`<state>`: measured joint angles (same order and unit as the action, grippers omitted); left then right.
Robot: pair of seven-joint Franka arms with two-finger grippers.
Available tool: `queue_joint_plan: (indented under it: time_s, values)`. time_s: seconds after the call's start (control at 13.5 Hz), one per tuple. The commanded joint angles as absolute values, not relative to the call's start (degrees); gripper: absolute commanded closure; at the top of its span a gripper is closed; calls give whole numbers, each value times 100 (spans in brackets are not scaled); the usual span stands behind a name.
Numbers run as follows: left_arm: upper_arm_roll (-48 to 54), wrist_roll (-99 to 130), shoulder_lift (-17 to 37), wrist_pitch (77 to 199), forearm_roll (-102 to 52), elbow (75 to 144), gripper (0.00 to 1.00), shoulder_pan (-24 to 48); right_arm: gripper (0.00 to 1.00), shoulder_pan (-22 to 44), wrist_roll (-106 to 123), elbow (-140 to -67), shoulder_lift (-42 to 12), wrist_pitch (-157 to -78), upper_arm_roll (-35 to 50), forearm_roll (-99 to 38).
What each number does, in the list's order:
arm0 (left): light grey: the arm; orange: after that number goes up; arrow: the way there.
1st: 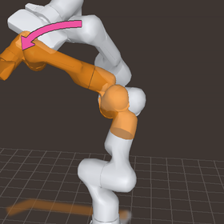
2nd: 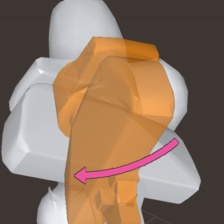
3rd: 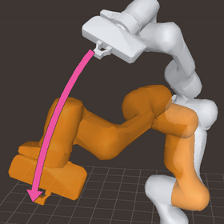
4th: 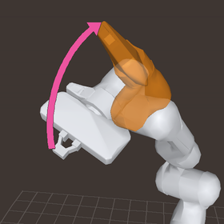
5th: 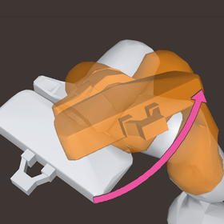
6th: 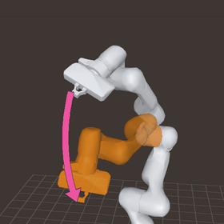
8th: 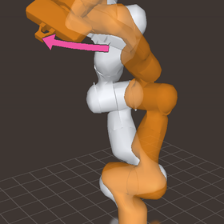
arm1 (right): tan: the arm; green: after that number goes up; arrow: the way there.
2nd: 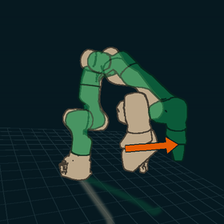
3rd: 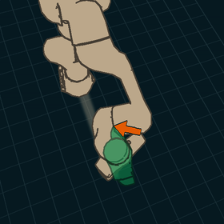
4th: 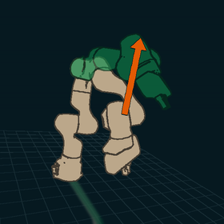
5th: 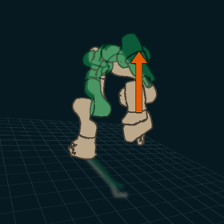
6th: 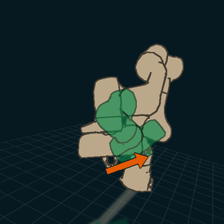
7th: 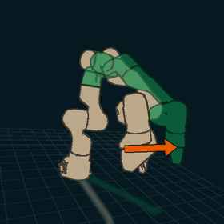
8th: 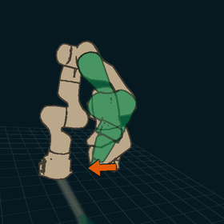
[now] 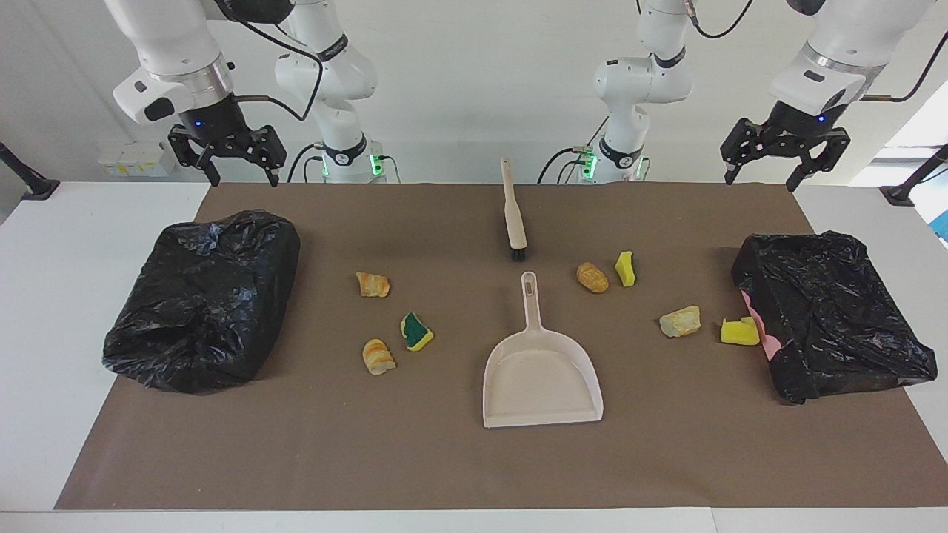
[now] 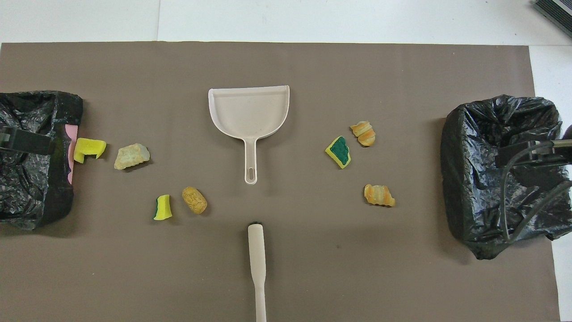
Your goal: Sweep and dump trash in bin
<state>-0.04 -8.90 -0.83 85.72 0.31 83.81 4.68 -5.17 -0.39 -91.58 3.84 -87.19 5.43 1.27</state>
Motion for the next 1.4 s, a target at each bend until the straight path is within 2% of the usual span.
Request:
queue_joint_plan:
  time_s: [0.0, 0.37, 0.74, 0.96, 1.18, 1.33]
  values:
    - [35, -870, -114, 8437, 26, 8314, 0, 404, 0, -501, 147, -9281, 519, -8631, 562, 44]
    - [61, -826, -184, 8490, -17, 8445, 0, 510, 0, -501, 308, -9010, 273, -8420, 755, 62]
    - [79, -537, -544, 8552, -79, 8990, 0, 905, 0, -492, 299, -8886, -412, -8787, 1466, 79]
    - [105, -90, -1079, 8911, -237, 9945, 0, 1264, 0, -292, 246, -8886, -667, -9192, 1705, 70]
    - [123, 1095, -1729, 9455, -272, 11167, 0, 2071, 0, 121, -60, -8877, -1071, -9420, 1705, 167]
    - [114, 1807, -1915, 9789, -272, 11783, 0, 2669, 0, 368, -280, -8868, -1326, -9667, 1696, 176]
